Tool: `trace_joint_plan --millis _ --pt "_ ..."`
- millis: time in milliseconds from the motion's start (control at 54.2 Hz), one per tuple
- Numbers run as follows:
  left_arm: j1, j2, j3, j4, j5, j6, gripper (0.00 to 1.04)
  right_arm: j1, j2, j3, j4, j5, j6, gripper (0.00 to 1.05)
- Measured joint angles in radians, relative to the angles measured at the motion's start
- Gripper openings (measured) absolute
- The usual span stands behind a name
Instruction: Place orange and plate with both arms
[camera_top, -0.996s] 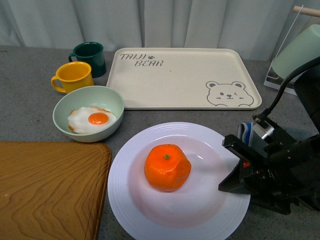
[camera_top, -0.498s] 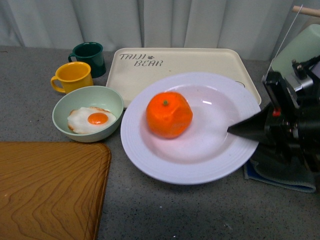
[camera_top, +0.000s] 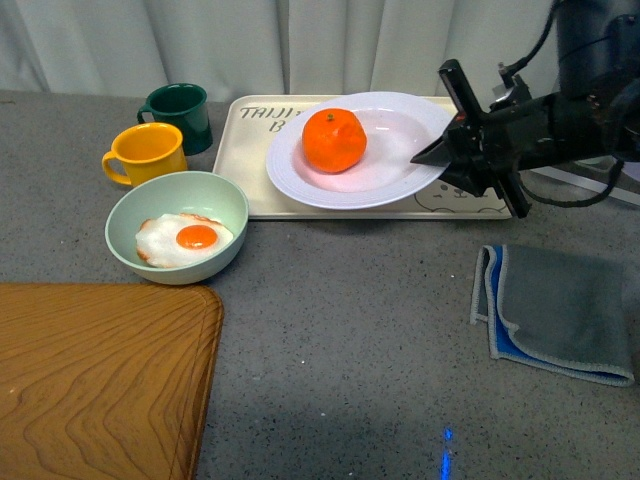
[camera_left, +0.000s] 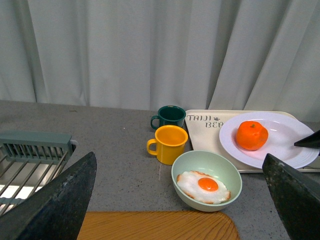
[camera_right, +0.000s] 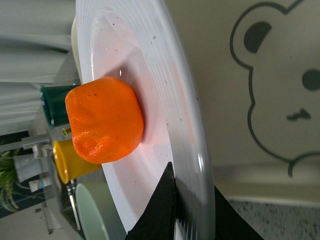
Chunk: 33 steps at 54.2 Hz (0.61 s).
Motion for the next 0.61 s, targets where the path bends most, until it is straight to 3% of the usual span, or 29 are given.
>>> trace_joint_plan --millis 74,92,258,424,479,516,535,609 --pt "0.0 0.0 0.0 0.0 0.0 0.0 0.98 0.015 0.062 0.112 -0.09 0.015 -0.045 0.04" --pt "0.0 0.0 0.0 0.0 0.0 0.0 0.98 0.029 0.042 0.056 -0.144 0.233 -0.299 0.45" --pt "0.0 0.0 0.0 0.0 0.0 0.0 0.98 0.015 -0.087 -0.109 -0.025 0.384 -0.5 0.7" --pt "0.0 0.0 0.0 0.0 0.0 0.0 0.98 0.008 -0.264 -0.317 0.166 0.457 -0.664 0.96" --pt "0.0 0.0 0.0 0.0 0.001 0.0 0.98 0.026 -0.32 -0.478 0.521 0.65 -0.759 0.85" --pt "0.0 0.0 0.0 0.0 0.001 0.0 0.98 0.029 -0.347 -0.56 0.677 0.709 -0.784 0.8" --pt "0.0 0.0 0.0 0.0 0.001 0.0 0.98 0.029 -0.373 -0.623 0.784 0.725 -0.8 0.76" --pt "0.0 0.001 0.0 0.0 0.0 0.0 0.98 0.023 -0.439 -0.739 0.965 0.734 -0.829 0.66"
